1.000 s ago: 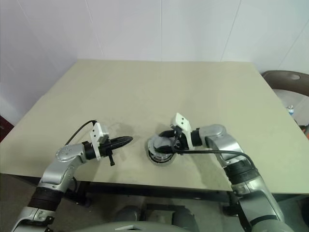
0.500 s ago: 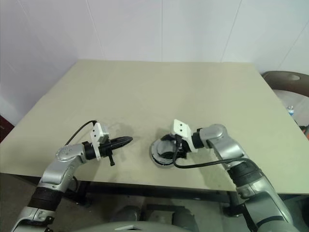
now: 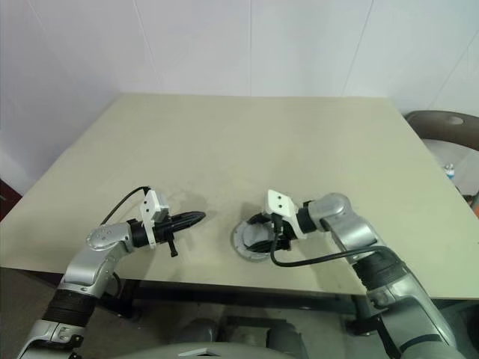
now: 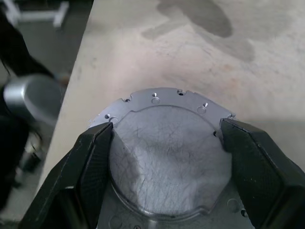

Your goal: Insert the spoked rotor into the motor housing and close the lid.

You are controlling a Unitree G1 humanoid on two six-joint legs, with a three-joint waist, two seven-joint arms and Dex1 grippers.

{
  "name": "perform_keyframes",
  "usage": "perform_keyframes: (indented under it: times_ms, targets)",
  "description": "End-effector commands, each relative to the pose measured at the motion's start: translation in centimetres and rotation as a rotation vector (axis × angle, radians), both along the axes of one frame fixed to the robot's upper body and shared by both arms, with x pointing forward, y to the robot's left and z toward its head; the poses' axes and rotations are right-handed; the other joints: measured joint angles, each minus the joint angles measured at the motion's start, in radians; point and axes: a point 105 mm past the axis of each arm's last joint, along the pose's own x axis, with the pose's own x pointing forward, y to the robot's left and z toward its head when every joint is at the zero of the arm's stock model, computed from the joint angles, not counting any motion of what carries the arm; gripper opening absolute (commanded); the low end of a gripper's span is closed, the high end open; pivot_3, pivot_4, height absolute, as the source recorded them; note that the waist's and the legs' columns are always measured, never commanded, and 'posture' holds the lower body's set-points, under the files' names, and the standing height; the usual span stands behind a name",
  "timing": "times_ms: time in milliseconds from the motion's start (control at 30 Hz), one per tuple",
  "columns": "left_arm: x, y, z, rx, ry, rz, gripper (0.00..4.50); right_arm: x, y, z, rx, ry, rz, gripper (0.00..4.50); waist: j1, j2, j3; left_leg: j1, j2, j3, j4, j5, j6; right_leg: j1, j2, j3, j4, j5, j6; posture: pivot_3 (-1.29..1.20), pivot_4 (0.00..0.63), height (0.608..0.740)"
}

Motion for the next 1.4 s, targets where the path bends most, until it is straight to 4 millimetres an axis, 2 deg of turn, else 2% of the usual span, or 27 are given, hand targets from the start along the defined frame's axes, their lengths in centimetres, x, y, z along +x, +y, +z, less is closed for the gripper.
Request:
perform_keyframes:
  times_ms: [33,400,733,1033,1267,1300,1367,1400]
  targets:
    - [0.1,-0.2,0.8,0.011,-0.045,-0.012,0.00,1.3,-2.2,-2.1,-0.149,-0.035,-0.104,3.23,0.000,0.000,0.000,0.000,0.000,0.000,0.001,0.000,0.000,0.001,0.000,0.000,0.000,0.000,0.000,0.00,0.000,0.740]
    - [0.2,-0.1,0.4,0.017,-0.040,-0.007,0.00,1.4,-2.7,-2.4,-0.203,-0.063,-0.093,3.23,0.000,-0.001,-0.001,0.001,0.000,0.001,0.005,0.000,-0.001,0.003,0.000,0.000,0.000,0.001,-0.001,0.00,0.000,0.740]
    - [0.2,-0.5,0.5,0.011,-0.040,-0.020,0.00,0.0,-2.6,-2.6,-0.168,0.034,-0.066,3.23,0.005,-0.001,-0.001,0.001,0.000,0.001,0.005,0.000,0.000,0.003,-0.001,0.000,-0.001,0.001,0.000,0.00,0.000,0.740]
    - [0.9,-3.6,1.5,-0.044,-0.049,-0.130,0.00,-0.4,-2.6,-3.0,-0.069,0.137,-0.111,3.23,0.012,-0.001,-0.001,-0.001,0.000,0.001,0.004,0.000,0.000,0.002,-0.001,0.000,-0.002,0.001,0.000,0.00,0.000,0.740]
    - [1.4,-6.2,1.0,-0.050,-0.040,-0.232,0.00,-0.6,-3.3,-3.3,-0.076,0.167,-0.145,3.23,0.026,-0.001,-0.001,-0.001,0.000,0.001,0.004,0.000,0.000,0.002,-0.001,0.000,-0.002,0.002,0.002,0.00,0.000,0.740]
    - [1.4,-6.5,1.0,-0.052,-0.039,-0.243,0.00,-0.4,-3.4,-3.3,-0.075,0.166,-0.161,3.99,0.026,-0.001,-0.001,-0.001,0.000,0.001,0.003,0.000,0.000,0.001,-0.001,0.000,-0.002,0.003,0.003,0.00,0.000,0.740]
    - [1.4,-6.8,0.9,-0.052,-0.031,-0.261,0.00,-0.1,-3.8,-3.3,-0.096,0.155,-0.185,4.46,0.025,-0.002,-0.002,-0.001,0.000,0.001,0.004,0.000,0.000,0.001,-0.001,0.000,-0.002,0.003,0.003,0.00,0.000,0.740]
    - [1.4,-6.9,0.8,-0.049,-0.027,-0.270,0.00,0.1,-4.1,-3.4,-0.110,0.146,-0.195,4.46,0.025,-0.002,-0.002,0.000,0.000,0.001,0.004,0.000,0.000,0.002,-0.001,0.000,-0.002,0.003,0.003,0.00,0.000,0.740]
